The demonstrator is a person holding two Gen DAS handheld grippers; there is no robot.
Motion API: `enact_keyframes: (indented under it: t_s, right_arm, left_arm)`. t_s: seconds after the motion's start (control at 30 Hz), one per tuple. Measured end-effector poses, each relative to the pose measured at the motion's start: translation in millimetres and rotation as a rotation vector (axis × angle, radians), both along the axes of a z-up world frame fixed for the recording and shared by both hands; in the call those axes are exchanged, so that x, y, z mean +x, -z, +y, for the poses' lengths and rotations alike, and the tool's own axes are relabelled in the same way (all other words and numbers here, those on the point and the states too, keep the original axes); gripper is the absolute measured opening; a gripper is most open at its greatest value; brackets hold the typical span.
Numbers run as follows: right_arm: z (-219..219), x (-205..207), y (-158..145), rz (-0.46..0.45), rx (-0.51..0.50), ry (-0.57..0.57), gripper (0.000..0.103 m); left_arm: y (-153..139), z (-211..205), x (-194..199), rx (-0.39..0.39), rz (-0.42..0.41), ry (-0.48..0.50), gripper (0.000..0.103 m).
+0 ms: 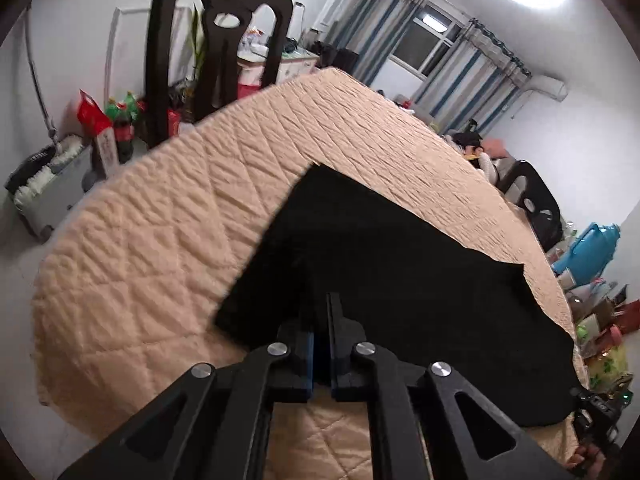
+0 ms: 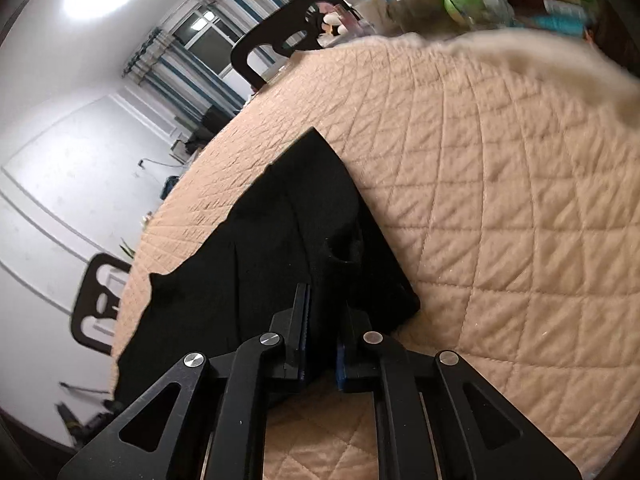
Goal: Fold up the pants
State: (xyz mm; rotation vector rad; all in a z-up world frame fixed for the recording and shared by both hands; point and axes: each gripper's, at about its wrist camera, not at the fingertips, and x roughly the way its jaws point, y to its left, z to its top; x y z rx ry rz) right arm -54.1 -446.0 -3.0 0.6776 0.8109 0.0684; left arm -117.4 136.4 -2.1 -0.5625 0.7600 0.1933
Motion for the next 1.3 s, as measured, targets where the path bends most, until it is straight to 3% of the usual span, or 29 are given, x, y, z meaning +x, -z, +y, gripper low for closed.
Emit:
enact_keyframes:
  t_s: [0.07,0.27,0.33,0.47,0.6,0.63,0.77,0.97,1.03,1.17,1.3]
  right_arm:
    - [2,1,-6,-0.018,-0.013,-0.008,0.012]
    - [1,0,-11,-0.013,-0.021,-0.02,0.015]
    - [-2,-6,-12,-0.016,-0.026,0.001,0.019]
    - [-5,-16,-23,-0.028,-0.145,0.075,0.024]
    - [-5,-27,-40,-0.061,-0.295,0.147,0.024]
    - [-3,-26,-45,-0.083,-0.309,0.142,0.024]
    - [17,1,-51,-0.116,-0.367,0.034,0.024]
    - [53,73,-33,-0.043,-0.447,-0.161,0.024]
    - [51,91,-21,0.023,-0.479,-0.154,0.024]
    - [42,95,-27,0.042,-0.559,-0.089,0.024]
    - [49,91,-38,-0.019,-0.536,-0.128,0.024]
  left_arm:
    - [-8,2,-4,0.042,-0.012,-0.022,0.021]
    - [-29,23,-14,0.102,-0.049,-0.141,0.035]
    - [-38,21,-8,0.109,-0.089,-0.125,0.037]
    - [-41,-7,30,0.105,-0.133,0.031,0.038]
    - [-15,-31,70,0.111,-0.048,0.158,0.038]
    - [-5,-32,78,0.123,-0.001,0.155,0.036]
    - [-3,-33,83,0.201,0.005,0.13,0.036]
    - [-5,-20,91,0.256,0.055,0.06,0.035]
    - [-5,-12,90,0.238,0.06,0.038,0.035]
    - [-10,-4,86,0.262,0.053,-0.004,0.035]
    - [-21,-28,90,0.246,-0.034,0.103,0.036]
